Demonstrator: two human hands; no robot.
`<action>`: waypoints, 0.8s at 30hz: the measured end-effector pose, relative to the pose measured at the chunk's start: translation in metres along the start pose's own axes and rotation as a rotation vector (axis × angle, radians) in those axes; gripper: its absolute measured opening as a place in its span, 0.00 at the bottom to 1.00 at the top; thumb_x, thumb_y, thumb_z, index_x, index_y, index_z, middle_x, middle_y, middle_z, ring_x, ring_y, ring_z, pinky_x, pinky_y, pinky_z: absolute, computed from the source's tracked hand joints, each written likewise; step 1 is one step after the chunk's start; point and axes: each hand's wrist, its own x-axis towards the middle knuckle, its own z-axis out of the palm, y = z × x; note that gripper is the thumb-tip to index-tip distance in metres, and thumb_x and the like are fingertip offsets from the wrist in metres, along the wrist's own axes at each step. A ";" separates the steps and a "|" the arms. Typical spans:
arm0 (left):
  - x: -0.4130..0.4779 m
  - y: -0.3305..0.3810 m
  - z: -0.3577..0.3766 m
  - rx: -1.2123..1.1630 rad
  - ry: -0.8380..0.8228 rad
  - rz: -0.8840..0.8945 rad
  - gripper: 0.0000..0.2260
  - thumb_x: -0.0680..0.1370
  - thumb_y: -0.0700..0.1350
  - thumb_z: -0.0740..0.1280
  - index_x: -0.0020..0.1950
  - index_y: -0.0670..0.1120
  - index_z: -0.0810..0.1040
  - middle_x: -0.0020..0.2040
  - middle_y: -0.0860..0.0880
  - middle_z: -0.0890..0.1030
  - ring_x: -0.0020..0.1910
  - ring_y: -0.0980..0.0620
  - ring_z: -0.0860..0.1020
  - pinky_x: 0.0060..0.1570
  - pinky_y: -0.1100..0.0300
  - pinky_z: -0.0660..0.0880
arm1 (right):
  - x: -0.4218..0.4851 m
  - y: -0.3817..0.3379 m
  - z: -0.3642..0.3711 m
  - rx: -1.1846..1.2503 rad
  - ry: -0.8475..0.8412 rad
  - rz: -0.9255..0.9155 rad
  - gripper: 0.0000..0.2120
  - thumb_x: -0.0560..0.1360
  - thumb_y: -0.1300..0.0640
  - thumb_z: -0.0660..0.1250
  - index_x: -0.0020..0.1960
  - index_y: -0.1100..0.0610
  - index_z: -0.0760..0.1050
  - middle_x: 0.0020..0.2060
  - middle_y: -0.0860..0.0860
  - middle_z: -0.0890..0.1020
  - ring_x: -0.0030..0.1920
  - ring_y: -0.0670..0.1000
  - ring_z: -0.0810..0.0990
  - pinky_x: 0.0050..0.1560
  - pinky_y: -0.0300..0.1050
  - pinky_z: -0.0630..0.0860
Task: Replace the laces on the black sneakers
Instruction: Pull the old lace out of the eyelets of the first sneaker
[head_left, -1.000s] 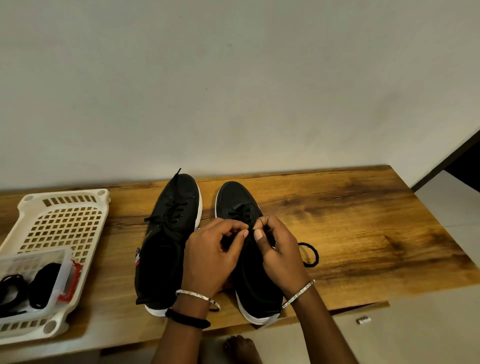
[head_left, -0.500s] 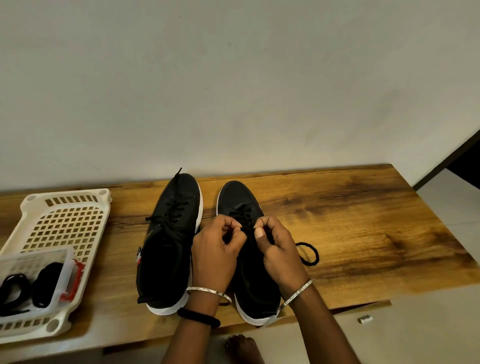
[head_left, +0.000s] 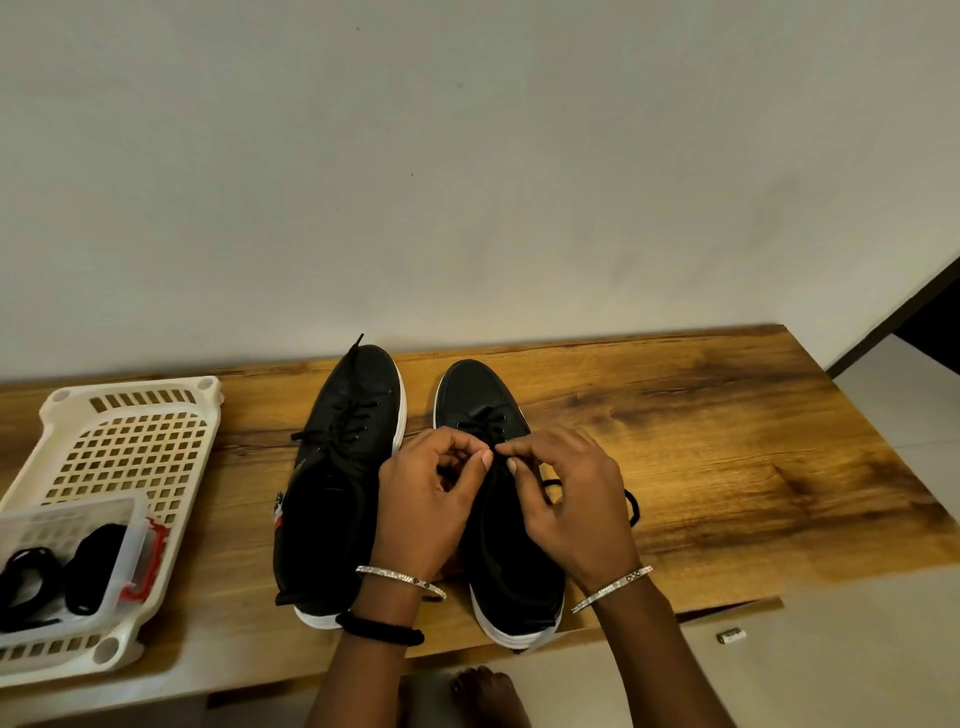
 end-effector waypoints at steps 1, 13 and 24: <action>-0.001 -0.001 0.001 -0.017 -0.017 -0.021 0.02 0.76 0.42 0.73 0.45 0.49 0.83 0.42 0.55 0.82 0.43 0.59 0.81 0.44 0.63 0.78 | 0.000 0.000 0.001 -0.059 0.001 -0.019 0.06 0.75 0.57 0.68 0.50 0.50 0.82 0.45 0.42 0.82 0.48 0.46 0.79 0.49 0.50 0.77; 0.000 -0.006 -0.002 -0.455 -0.277 -0.356 0.03 0.78 0.41 0.68 0.47 0.49 0.77 0.40 0.54 0.77 0.41 0.56 0.74 0.42 0.66 0.71 | 0.005 -0.004 0.010 0.731 -0.037 0.689 0.05 0.71 0.55 0.65 0.40 0.53 0.79 0.38 0.51 0.81 0.42 0.53 0.79 0.47 0.54 0.76; -0.003 -0.003 0.003 -0.078 -0.158 -0.054 0.09 0.69 0.54 0.69 0.42 0.51 0.74 0.41 0.52 0.75 0.40 0.52 0.73 0.42 0.56 0.74 | -0.002 -0.008 0.006 -0.161 0.171 0.079 0.04 0.78 0.53 0.66 0.48 0.52 0.78 0.41 0.44 0.80 0.41 0.46 0.77 0.43 0.42 0.73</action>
